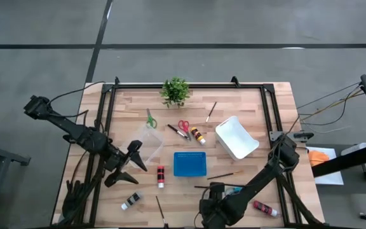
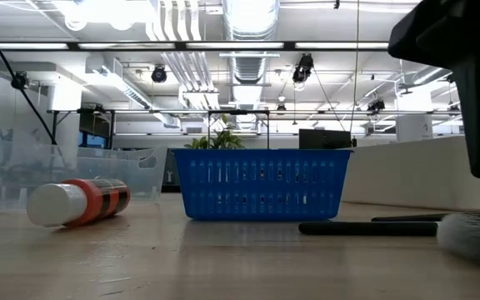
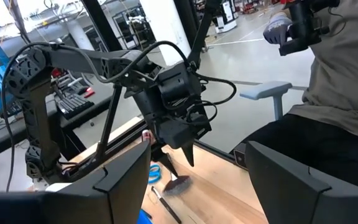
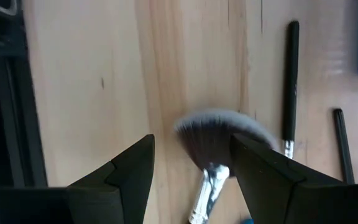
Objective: Pick & Place Paint Supplies
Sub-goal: Put the highlighter brush in the white bin
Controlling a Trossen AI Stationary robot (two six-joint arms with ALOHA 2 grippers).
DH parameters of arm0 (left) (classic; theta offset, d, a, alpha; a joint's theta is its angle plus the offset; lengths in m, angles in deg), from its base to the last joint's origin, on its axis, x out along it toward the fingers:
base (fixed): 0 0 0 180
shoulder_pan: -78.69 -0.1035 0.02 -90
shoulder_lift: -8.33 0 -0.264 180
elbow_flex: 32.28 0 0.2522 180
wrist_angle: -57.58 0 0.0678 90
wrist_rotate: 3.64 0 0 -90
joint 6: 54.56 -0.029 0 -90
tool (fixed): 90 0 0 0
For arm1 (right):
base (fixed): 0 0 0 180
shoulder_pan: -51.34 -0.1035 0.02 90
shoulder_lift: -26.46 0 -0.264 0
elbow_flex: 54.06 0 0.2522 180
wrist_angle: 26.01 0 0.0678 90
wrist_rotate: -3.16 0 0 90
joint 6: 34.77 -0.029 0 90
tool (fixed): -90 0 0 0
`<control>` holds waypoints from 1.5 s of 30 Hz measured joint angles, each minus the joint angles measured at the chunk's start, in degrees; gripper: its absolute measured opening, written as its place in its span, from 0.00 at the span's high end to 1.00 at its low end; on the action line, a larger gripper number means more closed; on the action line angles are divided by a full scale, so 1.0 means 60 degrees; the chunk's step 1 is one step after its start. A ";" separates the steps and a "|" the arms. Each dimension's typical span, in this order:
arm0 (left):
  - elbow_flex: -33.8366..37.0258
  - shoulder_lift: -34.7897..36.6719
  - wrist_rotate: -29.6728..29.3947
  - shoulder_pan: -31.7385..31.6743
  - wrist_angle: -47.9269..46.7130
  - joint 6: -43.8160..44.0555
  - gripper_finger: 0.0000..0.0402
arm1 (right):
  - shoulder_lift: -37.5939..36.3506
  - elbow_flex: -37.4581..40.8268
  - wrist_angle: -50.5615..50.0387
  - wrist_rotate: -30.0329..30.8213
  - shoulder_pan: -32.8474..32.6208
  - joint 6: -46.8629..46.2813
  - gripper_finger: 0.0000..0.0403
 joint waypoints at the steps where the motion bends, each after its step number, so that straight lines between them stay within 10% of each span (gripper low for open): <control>1: 0.0000 0.0007 0.0000 0.0000 0.0015 0.0000 0.33 | -0.0010 0.0055 -0.0052 -0.0011 0.0000 0.0000 0.48; 23: 0.0000 0.0008 0.0007 0.0004 0.0016 0.0308 0.33 | -0.0035 0.1208 0.0908 -0.0055 0.0004 0.0103 0.49; 34: 0.0000 0.0008 0.0040 0.0004 0.0009 0.0510 0.33 | -0.0017 0.1239 0.0977 0.0516 0.0011 0.0118 0.93; 45: 0.0000 0.0008 0.0044 0.0033 0.0005 0.0514 0.33 | -0.0013 0.1136 0.1115 0.0728 -0.0004 0.0090 0.97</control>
